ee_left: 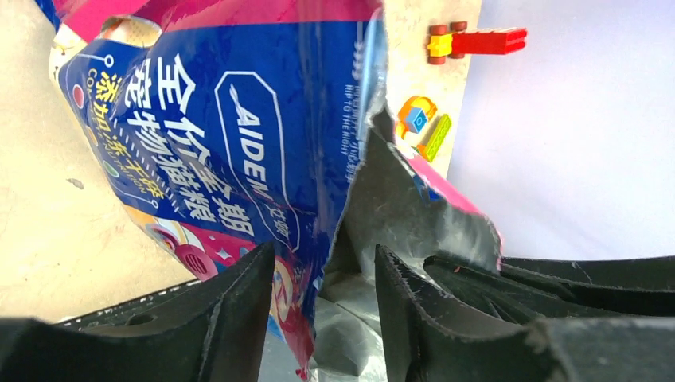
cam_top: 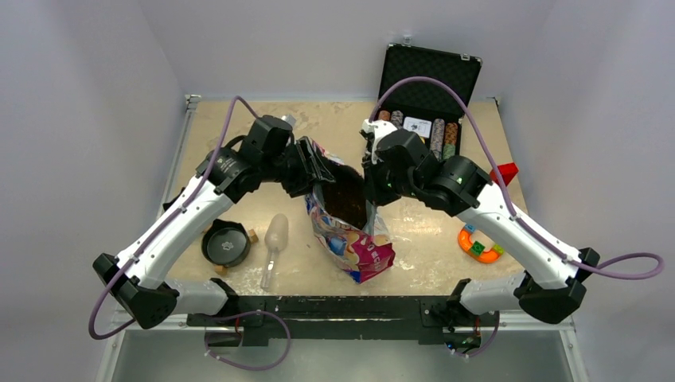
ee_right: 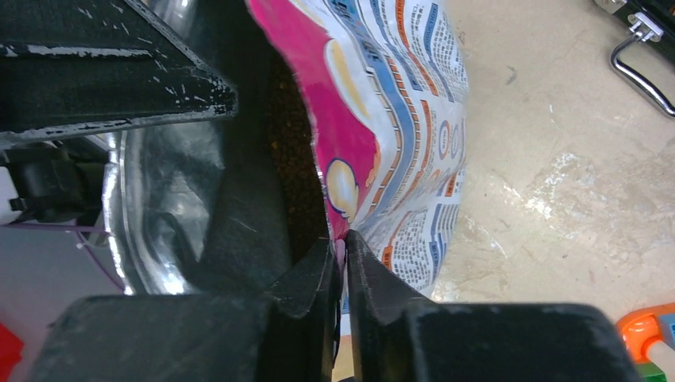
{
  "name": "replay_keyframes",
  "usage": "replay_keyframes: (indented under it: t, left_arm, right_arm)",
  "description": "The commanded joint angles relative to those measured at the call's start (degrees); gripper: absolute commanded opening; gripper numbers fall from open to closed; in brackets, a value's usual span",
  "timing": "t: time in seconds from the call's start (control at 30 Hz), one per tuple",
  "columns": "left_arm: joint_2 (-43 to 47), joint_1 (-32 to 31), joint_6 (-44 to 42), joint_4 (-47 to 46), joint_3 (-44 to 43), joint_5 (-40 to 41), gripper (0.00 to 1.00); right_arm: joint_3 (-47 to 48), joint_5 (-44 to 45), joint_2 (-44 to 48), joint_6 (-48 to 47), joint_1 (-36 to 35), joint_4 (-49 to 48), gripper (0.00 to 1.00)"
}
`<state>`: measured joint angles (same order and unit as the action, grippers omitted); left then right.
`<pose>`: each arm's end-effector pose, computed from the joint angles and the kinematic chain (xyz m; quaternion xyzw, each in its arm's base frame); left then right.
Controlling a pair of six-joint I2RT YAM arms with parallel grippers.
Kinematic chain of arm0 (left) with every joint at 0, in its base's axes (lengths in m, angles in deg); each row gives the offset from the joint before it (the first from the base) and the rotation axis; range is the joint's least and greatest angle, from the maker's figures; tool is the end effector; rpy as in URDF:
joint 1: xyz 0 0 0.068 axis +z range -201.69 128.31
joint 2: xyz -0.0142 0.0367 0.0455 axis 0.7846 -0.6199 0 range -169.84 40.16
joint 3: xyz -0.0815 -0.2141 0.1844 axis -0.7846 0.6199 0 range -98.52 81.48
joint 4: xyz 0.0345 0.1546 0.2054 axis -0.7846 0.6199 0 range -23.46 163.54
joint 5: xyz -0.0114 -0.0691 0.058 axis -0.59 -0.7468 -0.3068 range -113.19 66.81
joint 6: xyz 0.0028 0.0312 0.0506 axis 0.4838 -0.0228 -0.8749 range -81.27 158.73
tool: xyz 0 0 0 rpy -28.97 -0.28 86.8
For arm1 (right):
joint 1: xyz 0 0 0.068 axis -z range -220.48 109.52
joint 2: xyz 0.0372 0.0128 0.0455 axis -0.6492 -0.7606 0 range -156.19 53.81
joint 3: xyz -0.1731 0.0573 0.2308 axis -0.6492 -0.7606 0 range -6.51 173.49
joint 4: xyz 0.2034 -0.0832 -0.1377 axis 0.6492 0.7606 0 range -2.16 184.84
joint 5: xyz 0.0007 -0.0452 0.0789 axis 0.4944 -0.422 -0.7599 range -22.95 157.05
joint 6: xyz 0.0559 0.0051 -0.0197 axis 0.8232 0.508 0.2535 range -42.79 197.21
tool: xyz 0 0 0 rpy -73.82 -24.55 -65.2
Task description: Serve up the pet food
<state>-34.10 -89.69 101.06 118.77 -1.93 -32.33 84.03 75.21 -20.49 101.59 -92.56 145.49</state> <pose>0.1991 -0.1644 0.4067 -0.1616 0.9006 -0.3516 0.1981 0.1566 0.1909 0.4369 -0.1892 0.8897 0.2030 0.3625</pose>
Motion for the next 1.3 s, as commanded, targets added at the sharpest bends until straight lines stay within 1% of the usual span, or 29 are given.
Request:
replay_keyframes:
  t: [0.0,0.07,0.1,0.27,0.33,0.43,0.53,0.57,0.63,0.7,0.77,0.87,0.9,0.97,1.0,1.1,1.13,1.17,1.27]
  left_arm:
    - [0.6,0.1,-4.4,0.6,-3.8,1.9,0.51]
    - [0.0,0.0,-4.8,1.2,-4.3,1.9,0.48]
    - [-0.3,-0.1,-4.9,1.4,-4.3,1.7,0.46]
    - [-1.5,-0.5,-6.0,2.0,-4.0,0.5,0.43]
    - [-1.3,-0.6,-6.8,2.0,-3.6,0.4,0.4]
    - [-0.7,-0.6,-8.9,2.3,-3.6,-0.4,0.31]
    - [-0.4,-0.6,-12.8,2.8,-3.7,-0.6,0.19]
    - [-0.4,-0.6,-14.2,3.2,-3.9,-0.3,0.16]
    - [-0.6,-0.6,-16.2,5.2,-5.0,-0.3,0.06]
    - [-0.5,-0.6,-18.4,5.2,-4.8,-0.9,0.01]
    - [-0.3,-0.5,-19.8,4.7,-4.7,-1.9,0.0]
    - [-1.9,-0.5,-22.8,6.9,-8.8,-3.5,0.0]
    - [-2.5,-0.5,-23.9,7.4,-10.1,-4.2,0.0]
    - [-3.0,-0.5,-25.3,7.6,-11.7,-4.9,0.0]
    - [-3.0,-0.5,-25.6,7.1,-11.8,-5.3,0.0]
    - [-1.7,-0.5,-25.7,3.5,-9.7,-7.1,0.0]
    - [-0.9,-0.5,-25.7,2.2,-8.6,-7.6,0.0]
    - [-0.5,-0.5,-25.7,1.3,-8.2,-7.8,0.0]
    - [-0.5,-0.3,-25.8,1.3,-8.7,-7.9,0.0]
  right_arm:
    - [5.8,-0.1,-0.2,-0.2,-0.3,-2.4,0.17]
    - [7.0,0.4,-1.5,-0.7,-0.3,-1.7,0.24]
    - [7.6,0.6,-2.4,-1.0,-0.3,-1.2,0.25]
    - [11.6,0.9,-7.5,-2.3,-0.5,0.9,0.29]
    - [12.2,0.9,-9.1,-3.1,-0.8,1.0,0.3]
    - [11.2,2.2,-10.4,-3.1,-0.9,1.0,0.29]
    - [7.4,4.8,-9.4,-2.9,-0.9,-1.6,0.29]
    - [7.3,6.0,-9.7,-2.7,-0.9,-1.2,0.31]
    - [10.7,9.6,-11.7,-1.9,-0.8,2.6,0.33]
    - [12.4,12.9,-13.2,-2.1,-0.8,4.3,0.36]
    - [13.1,14.1,-14.6,-2.2,-0.8,6.0,0.39]
    - [15.9,14.7,-16.8,-0.4,-0.7,9.5,0.39]
    - [16.8,14.6,-17.4,0.0,-0.7,10.2,0.37]
    - [20.4,13.6,-18.9,0.4,-0.7,11.8,0.28]
    - [23.3,13.4,-20.0,0.8,-0.7,13.4,0.26]
    - [30.7,14.1,-24.8,3.1,-0.7,19.6,0.22]
    - [31.8,14.1,-25.9,3.8,-0.6,20.7,0.17]
    - [32.0,13.5,-26.4,4.2,-0.6,21.1,0.11]
    - [30.9,10.8,-26.3,5.9,-0.6,20.5,0.02]
